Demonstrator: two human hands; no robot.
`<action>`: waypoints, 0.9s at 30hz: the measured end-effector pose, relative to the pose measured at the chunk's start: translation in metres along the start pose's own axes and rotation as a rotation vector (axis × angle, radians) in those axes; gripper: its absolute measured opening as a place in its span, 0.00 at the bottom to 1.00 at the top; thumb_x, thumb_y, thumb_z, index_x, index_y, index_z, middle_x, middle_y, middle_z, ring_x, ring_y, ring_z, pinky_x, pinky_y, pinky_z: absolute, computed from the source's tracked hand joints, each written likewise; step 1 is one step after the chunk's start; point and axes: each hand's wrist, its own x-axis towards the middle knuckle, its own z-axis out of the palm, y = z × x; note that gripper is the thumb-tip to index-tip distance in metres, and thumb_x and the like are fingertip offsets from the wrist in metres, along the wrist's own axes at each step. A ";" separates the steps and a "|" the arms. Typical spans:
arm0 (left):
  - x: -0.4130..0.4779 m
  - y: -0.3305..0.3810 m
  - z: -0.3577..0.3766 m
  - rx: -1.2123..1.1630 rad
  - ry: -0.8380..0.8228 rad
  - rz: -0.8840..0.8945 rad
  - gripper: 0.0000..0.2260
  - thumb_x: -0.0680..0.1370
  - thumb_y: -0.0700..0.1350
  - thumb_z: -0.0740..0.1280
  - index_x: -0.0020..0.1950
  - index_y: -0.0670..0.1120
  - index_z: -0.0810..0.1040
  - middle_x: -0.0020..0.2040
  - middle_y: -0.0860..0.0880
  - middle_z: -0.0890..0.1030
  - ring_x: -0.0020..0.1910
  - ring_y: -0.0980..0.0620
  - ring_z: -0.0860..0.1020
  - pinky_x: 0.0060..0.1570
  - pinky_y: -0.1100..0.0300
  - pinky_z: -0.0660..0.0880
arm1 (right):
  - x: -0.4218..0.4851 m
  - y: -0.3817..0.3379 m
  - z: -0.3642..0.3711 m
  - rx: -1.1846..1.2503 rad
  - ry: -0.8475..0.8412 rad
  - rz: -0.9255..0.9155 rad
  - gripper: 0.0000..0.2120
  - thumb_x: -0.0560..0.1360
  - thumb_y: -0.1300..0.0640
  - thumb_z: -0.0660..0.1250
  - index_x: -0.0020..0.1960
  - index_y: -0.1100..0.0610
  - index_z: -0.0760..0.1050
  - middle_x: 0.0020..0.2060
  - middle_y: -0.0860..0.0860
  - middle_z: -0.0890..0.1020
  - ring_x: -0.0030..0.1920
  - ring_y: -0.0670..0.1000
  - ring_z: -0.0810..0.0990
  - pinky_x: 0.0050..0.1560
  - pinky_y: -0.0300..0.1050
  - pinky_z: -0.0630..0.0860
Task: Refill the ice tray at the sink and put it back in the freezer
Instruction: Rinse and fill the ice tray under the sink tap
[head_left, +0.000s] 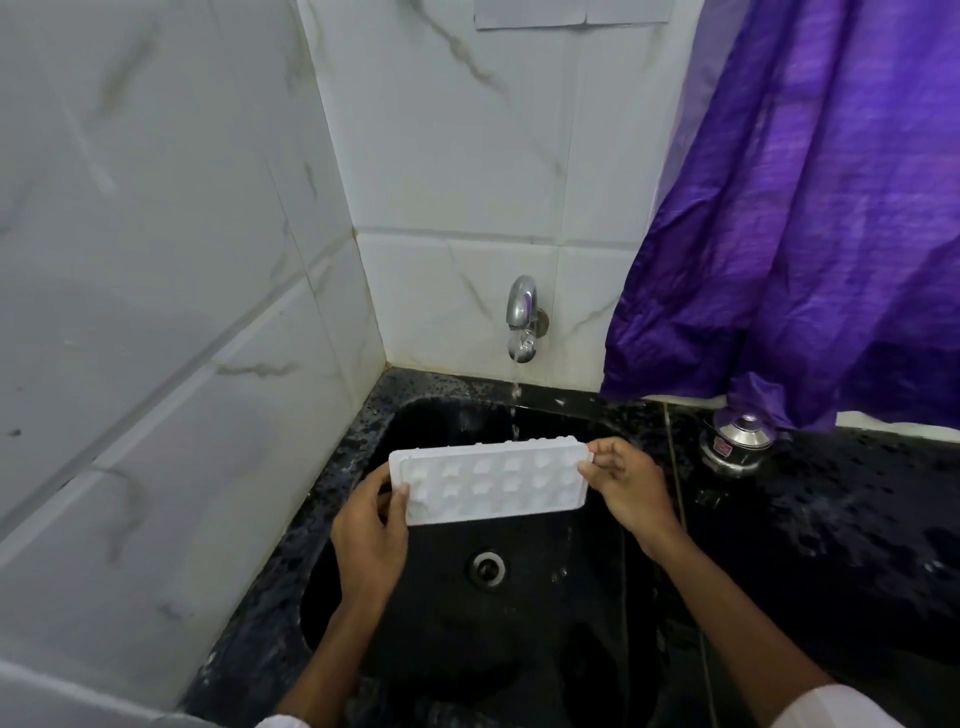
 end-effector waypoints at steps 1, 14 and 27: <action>0.004 -0.002 0.002 -0.007 -0.013 -0.028 0.11 0.80 0.45 0.68 0.62 0.47 0.82 0.52 0.54 0.84 0.43 0.62 0.80 0.40 0.68 0.74 | 0.001 -0.001 0.003 -0.003 0.023 0.009 0.05 0.75 0.60 0.72 0.49 0.52 0.79 0.44 0.47 0.85 0.47 0.44 0.83 0.49 0.40 0.79; 0.068 -0.012 0.022 -0.608 -0.312 -0.515 0.08 0.84 0.45 0.63 0.57 0.57 0.78 0.43 0.57 0.87 0.42 0.56 0.86 0.36 0.61 0.81 | 0.053 -0.038 0.046 -0.124 0.230 0.084 0.09 0.76 0.53 0.70 0.55 0.54 0.78 0.40 0.45 0.81 0.44 0.45 0.80 0.40 0.33 0.72; 0.095 -0.017 0.041 -0.622 -0.368 -0.540 0.08 0.84 0.43 0.62 0.57 0.50 0.80 0.44 0.50 0.87 0.45 0.50 0.86 0.45 0.51 0.83 | 0.070 -0.046 0.062 -0.705 -0.131 -0.140 0.15 0.81 0.58 0.58 0.64 0.46 0.74 0.76 0.54 0.57 0.73 0.59 0.60 0.71 0.52 0.63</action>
